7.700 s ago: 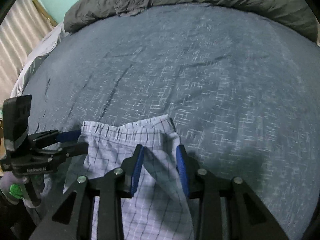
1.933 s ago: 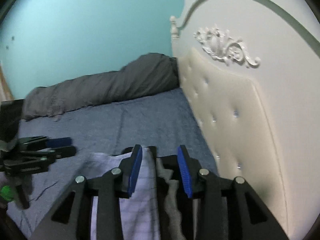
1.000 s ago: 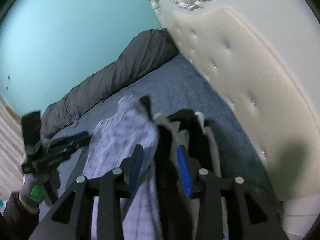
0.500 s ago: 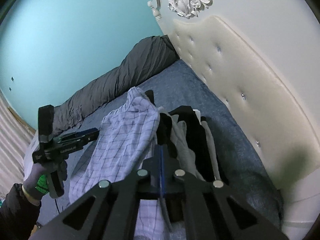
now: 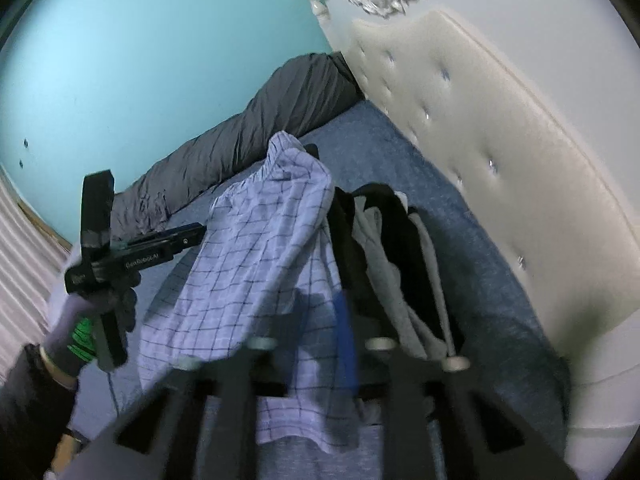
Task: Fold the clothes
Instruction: 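Lower the shorts onto the folded clothes stack with both tools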
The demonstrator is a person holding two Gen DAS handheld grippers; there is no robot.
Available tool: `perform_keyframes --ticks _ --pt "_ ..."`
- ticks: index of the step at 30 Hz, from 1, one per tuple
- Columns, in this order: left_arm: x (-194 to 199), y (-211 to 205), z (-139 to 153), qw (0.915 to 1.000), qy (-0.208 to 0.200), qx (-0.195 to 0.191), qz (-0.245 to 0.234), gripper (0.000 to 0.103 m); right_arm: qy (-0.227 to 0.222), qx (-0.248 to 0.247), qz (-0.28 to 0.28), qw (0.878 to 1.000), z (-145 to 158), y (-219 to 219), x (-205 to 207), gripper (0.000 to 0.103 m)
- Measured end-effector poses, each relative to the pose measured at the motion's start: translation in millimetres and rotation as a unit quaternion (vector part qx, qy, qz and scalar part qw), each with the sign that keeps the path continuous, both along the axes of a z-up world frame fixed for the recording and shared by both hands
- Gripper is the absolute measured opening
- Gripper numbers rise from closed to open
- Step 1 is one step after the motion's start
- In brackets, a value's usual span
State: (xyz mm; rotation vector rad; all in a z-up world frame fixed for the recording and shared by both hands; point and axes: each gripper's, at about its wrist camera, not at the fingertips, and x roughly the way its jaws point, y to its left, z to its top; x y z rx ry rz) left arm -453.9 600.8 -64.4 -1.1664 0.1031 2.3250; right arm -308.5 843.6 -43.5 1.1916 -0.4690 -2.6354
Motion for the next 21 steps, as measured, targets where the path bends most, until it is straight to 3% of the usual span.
perform_keyframes --ticks 8,16,21 --pt "-4 3 -5 0.9999 -0.002 -0.013 0.005 0.042 0.018 0.014 -0.065 0.998 8 19 17 0.002" --pt "-6 5 -9 0.9997 -0.008 -0.022 0.004 0.044 -0.021 -0.022 -0.084 0.996 -15 30 16 0.002" --pt "-5 2 -9 0.9995 -0.001 -0.030 0.012 0.044 -0.036 -0.011 -0.100 0.994 -20 35 17 0.002"
